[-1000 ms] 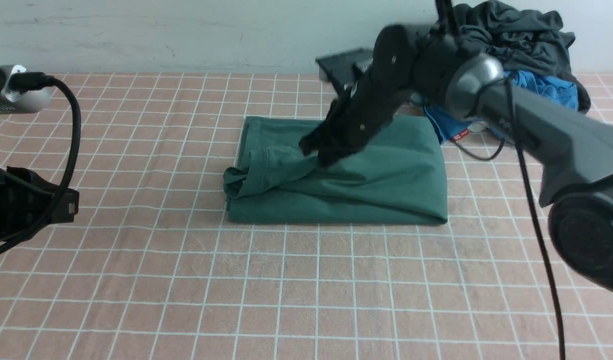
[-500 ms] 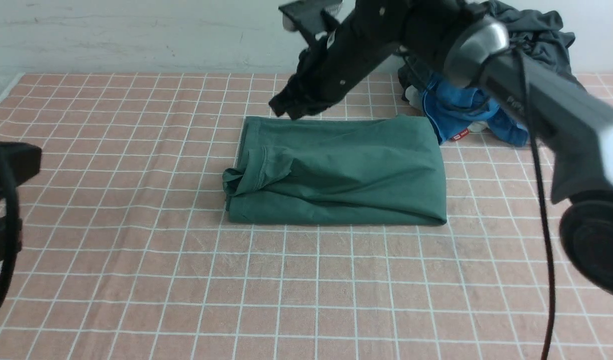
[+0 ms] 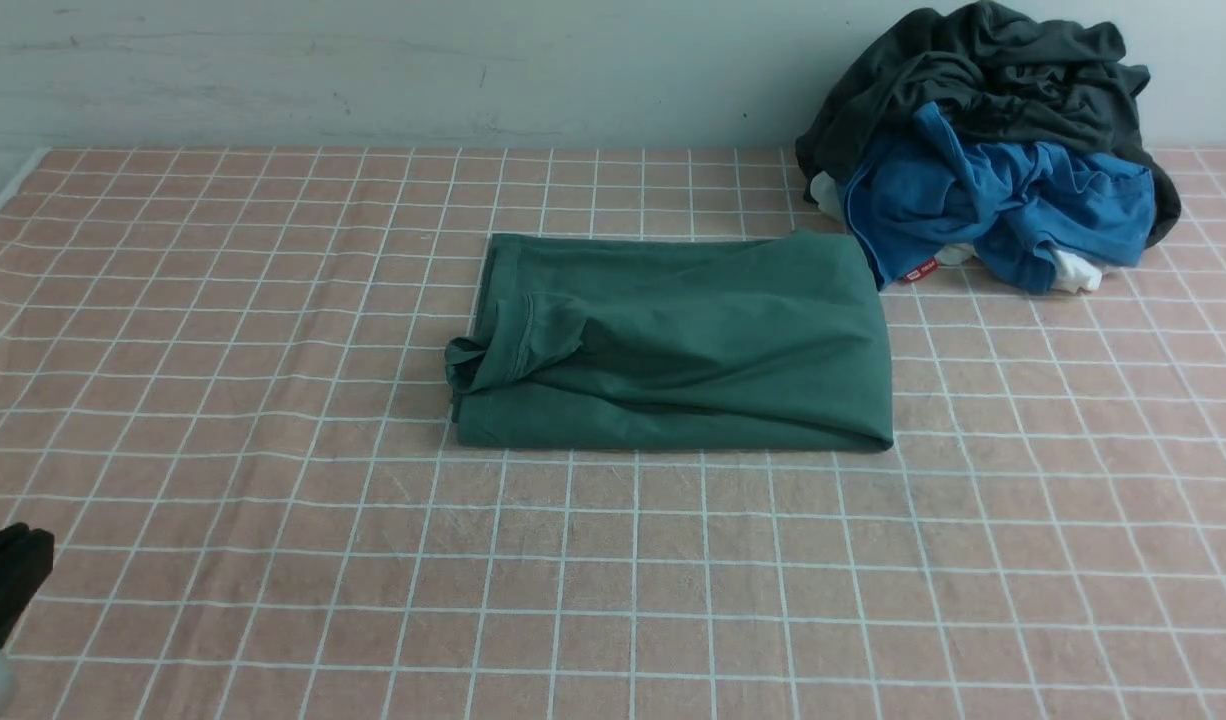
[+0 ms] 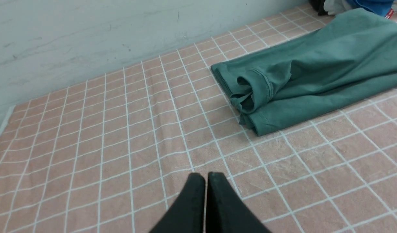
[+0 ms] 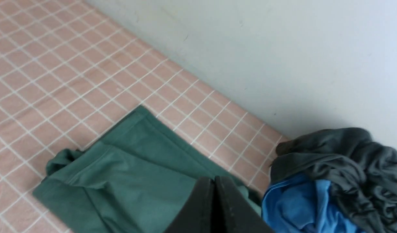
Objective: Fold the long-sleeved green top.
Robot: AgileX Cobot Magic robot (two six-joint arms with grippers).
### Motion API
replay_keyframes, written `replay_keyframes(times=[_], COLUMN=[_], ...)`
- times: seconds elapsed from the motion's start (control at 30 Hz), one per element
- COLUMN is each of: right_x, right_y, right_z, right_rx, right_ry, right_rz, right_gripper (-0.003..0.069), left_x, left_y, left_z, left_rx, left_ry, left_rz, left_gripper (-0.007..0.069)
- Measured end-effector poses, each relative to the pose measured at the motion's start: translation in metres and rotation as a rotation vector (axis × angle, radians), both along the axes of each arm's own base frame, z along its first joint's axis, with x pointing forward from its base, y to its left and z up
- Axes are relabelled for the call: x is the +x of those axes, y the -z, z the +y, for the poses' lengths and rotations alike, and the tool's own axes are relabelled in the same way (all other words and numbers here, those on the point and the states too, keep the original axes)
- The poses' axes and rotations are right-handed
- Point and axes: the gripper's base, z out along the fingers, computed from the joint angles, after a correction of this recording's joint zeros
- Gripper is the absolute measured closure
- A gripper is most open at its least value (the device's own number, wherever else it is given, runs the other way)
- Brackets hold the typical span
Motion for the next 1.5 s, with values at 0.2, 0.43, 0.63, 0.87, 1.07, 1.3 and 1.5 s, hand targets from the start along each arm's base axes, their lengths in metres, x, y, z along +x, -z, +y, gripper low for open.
replay_keyframes(times=[0.2, 0.43, 0.63, 0.87, 1.07, 1.3, 1.5], right_x=[-0.069, -0.124, -0.145, -0.167, -0.181, -0.21, -0.227], right_y=[0.043, 0.142, 0.212, 0.282, 0.314, 0.304, 0.303], right_z=[-0.031, -0.053, -0.062, -0.07, -0.079, -0.1, -0.114], right_rx=[0.12, 0.257, 0.29, 0.221, 0.223, 0.234, 0.191], right_ry=[0.014, 0.029, 0.028, 0.043, 0.107, 0.207, 0.335], right_rz=[-0.219, -0.27, -0.283, -0.114, 0.04, -0.065, -0.173], right_gripper=[0.0673, 0.0673, 0.0673, 0.0673, 0.0673, 0.0673, 0.0673], left_x=[-0.001, -0.002, -0.002, -0.002, -0.002, -0.002, -0.002], left_y=[0.008, 0.01, 0.01, 0.011, 0.011, 0.01, 0.01], left_z=[-0.001, -0.003, -0.003, -0.003, -0.003, -0.005, -0.005], left_rx=[-0.003, -0.003, -0.003, -0.003, -0.005, -0.027, -0.03], left_ry=[0.01, 0.029, 0.037, 0.039, 0.039, 0.046, 0.046], left_rz=[0.024, 0.046, 0.055, 0.058, 0.057, 0.057, 0.056], left_gripper=[0.0627, 0.0627, 0.0627, 0.0627, 0.0627, 0.0627, 0.0627])
